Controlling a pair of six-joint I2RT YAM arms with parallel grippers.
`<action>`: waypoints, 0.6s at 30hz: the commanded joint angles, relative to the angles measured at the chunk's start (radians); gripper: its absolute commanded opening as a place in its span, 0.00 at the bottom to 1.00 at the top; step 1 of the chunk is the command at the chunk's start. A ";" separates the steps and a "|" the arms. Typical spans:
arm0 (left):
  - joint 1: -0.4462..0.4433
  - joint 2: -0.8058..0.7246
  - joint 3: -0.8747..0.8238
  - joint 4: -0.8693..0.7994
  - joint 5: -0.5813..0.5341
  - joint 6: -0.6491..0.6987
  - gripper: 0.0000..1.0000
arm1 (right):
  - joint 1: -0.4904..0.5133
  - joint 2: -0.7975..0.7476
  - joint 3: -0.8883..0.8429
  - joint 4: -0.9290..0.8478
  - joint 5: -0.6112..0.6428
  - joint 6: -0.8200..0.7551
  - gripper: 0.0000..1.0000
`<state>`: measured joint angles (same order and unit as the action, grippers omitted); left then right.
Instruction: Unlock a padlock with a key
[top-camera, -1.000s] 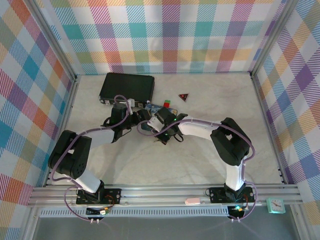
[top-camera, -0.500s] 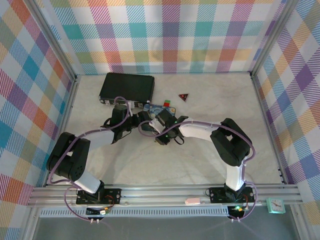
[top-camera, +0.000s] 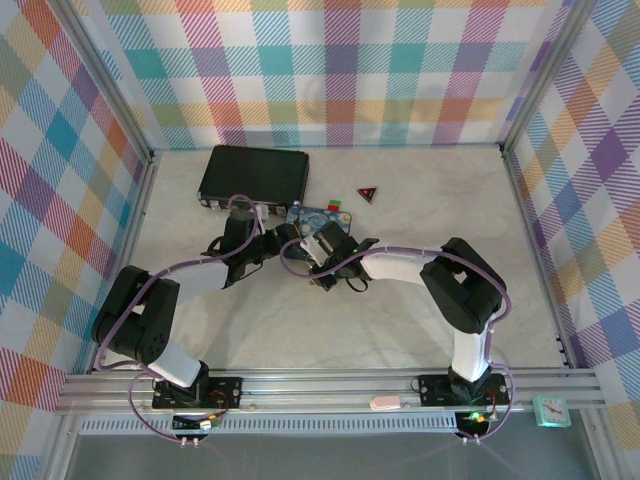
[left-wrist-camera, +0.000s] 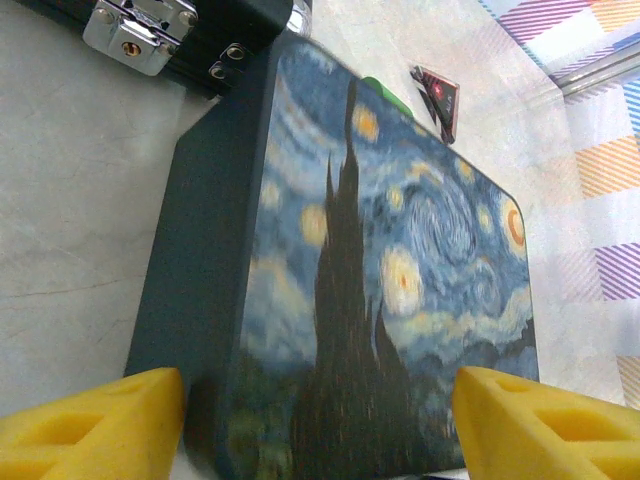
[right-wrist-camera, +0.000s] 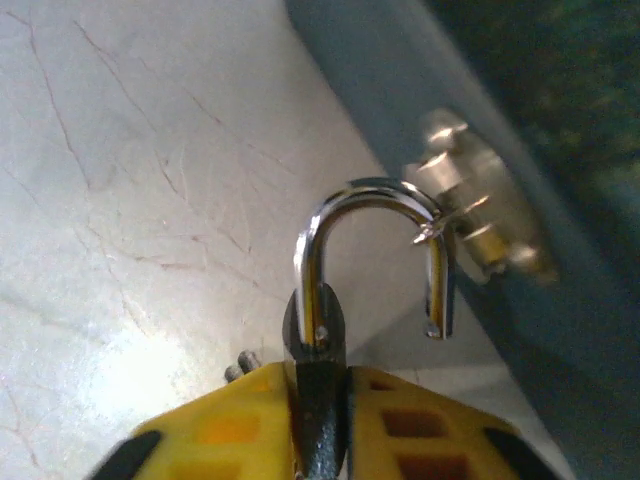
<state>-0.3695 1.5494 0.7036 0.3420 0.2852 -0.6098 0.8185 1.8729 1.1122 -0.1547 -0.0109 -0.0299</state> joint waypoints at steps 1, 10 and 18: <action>-0.007 -0.029 -0.016 -0.003 -0.011 0.001 0.69 | -0.002 -0.027 -0.033 0.070 -0.015 0.010 0.03; -0.008 -0.020 -0.051 0.023 0.055 0.023 0.64 | -0.118 -0.017 0.053 -0.038 -0.342 0.025 0.00; -0.008 -0.217 -0.072 -0.157 0.031 0.064 0.76 | -0.159 0.017 0.056 -0.053 -0.460 0.116 0.00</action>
<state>-0.3710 1.4307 0.6346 0.2588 0.3206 -0.5812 0.6514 1.8748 1.1484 -0.2054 -0.3771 0.0448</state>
